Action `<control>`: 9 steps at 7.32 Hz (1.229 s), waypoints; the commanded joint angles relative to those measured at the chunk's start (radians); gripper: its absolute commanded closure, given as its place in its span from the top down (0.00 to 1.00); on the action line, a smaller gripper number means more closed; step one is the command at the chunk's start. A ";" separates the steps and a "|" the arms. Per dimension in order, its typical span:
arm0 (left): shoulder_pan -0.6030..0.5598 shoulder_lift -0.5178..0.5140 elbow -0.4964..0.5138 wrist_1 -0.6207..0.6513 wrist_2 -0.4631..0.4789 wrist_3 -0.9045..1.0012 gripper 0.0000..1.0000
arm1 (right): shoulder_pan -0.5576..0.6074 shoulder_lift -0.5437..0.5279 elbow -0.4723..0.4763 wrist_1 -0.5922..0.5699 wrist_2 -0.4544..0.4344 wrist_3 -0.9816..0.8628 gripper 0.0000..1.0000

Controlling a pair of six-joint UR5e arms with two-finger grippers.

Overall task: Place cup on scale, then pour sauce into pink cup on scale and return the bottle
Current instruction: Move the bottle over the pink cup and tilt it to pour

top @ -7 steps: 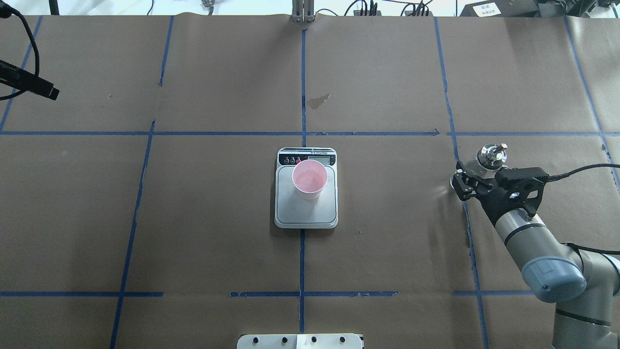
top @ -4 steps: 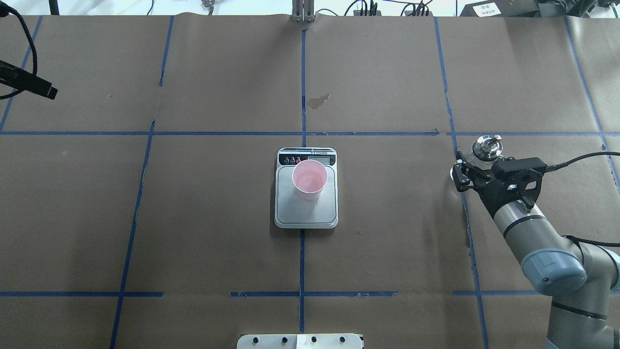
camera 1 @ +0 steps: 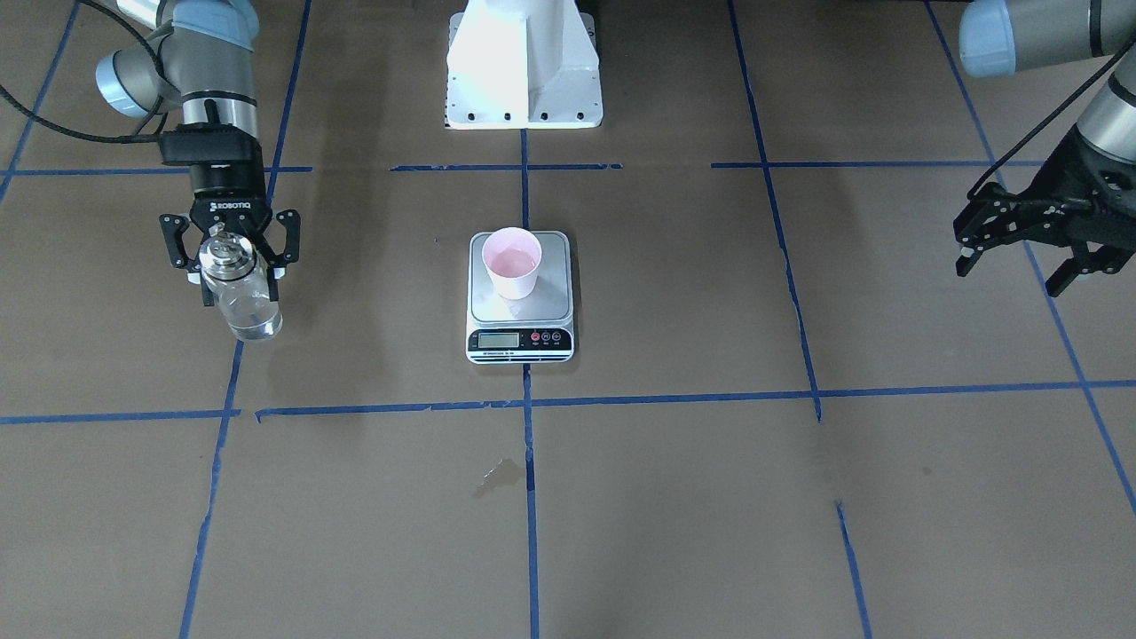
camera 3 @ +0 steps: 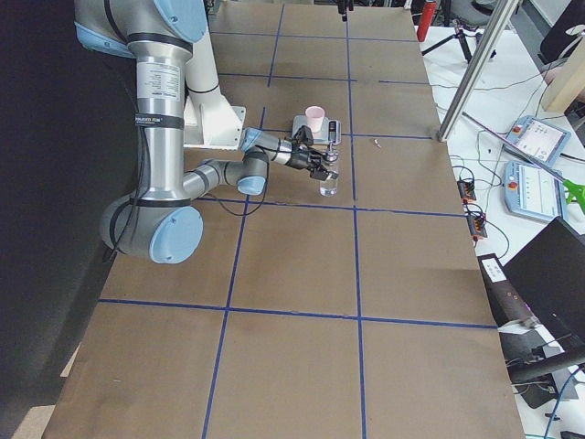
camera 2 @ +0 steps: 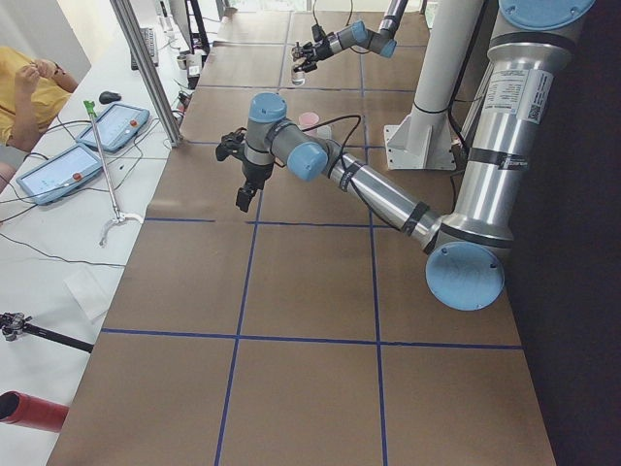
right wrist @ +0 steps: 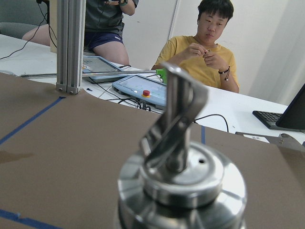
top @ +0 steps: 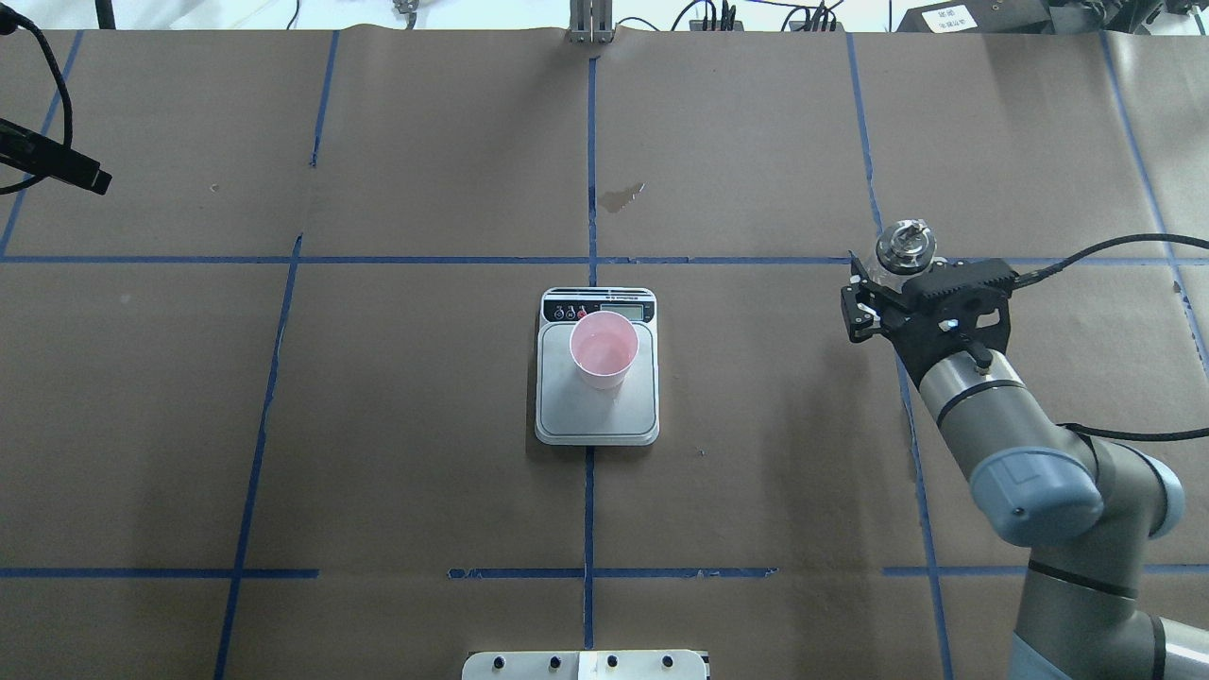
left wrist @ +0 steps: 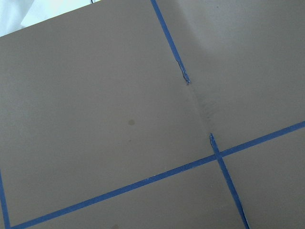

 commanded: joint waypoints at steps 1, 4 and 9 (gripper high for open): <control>0.000 0.000 0.002 0.001 -0.003 0.000 1.00 | -0.020 0.096 0.036 -0.179 -0.099 -0.001 0.00; 0.002 -0.002 0.016 0.001 -0.004 0.000 1.00 | -0.095 0.272 0.023 -0.399 -0.105 -0.012 0.00; 0.006 -0.005 0.027 -0.005 -0.004 -0.042 1.00 | -0.144 0.307 0.022 -0.466 -0.168 -0.309 0.00</control>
